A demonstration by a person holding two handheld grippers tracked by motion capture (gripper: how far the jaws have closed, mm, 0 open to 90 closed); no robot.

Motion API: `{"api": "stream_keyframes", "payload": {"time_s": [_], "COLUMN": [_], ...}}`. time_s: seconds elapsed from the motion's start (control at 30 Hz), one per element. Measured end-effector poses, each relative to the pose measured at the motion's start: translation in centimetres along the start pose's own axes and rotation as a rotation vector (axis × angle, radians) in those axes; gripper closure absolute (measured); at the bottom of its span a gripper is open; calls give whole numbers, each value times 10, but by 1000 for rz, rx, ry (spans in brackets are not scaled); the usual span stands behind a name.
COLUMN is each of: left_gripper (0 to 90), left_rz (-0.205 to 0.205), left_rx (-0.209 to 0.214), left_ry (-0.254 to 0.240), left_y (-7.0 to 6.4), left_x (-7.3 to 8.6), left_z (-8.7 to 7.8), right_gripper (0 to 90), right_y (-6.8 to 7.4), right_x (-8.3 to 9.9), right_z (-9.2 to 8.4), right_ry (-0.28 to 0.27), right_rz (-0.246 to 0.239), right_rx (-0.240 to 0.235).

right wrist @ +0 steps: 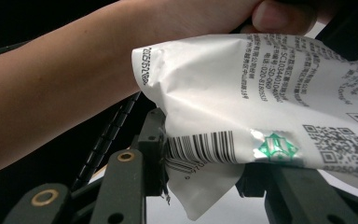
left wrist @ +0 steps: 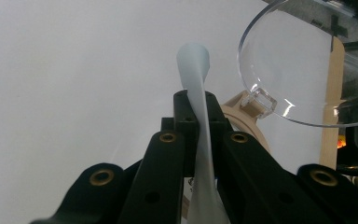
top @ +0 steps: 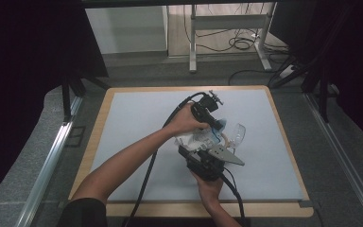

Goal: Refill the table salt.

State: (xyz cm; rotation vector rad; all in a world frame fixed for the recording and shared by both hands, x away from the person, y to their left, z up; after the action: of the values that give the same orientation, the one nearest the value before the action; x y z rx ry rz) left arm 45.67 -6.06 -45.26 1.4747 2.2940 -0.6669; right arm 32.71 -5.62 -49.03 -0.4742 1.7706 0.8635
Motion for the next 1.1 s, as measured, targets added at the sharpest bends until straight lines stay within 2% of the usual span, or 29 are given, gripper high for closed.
{"api": "stream_keyframes", "payload": {"time_s": [0.37,1.1], "left_gripper": [890,889], "left_rz": [-7,-9], "left_rx": [8,13], "left_ry": [16,1], "left_y": [-1,0], "left_x": [1,1], "left_z": [2,0], "right_gripper": [621,623], "right_y": [1,0], "right_x": [-1,-3], "right_z": [-1,-3], "right_ry": [-10,-17], "right_rz": [26,22], "right_rx": [-17,-25]}}
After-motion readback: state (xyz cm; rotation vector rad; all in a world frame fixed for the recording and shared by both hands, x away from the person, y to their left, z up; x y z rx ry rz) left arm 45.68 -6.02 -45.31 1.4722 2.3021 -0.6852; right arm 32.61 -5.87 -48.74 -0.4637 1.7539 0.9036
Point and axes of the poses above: each handheld gripper's, and its own axes: z roughly forward along the jaws, x roughly out of its underside, y roughly to its left, the point moved 6 cm from there along z, roughly forward along the jaws, and after that the axes turned 6 degrees about y, right-handed, at the moved point
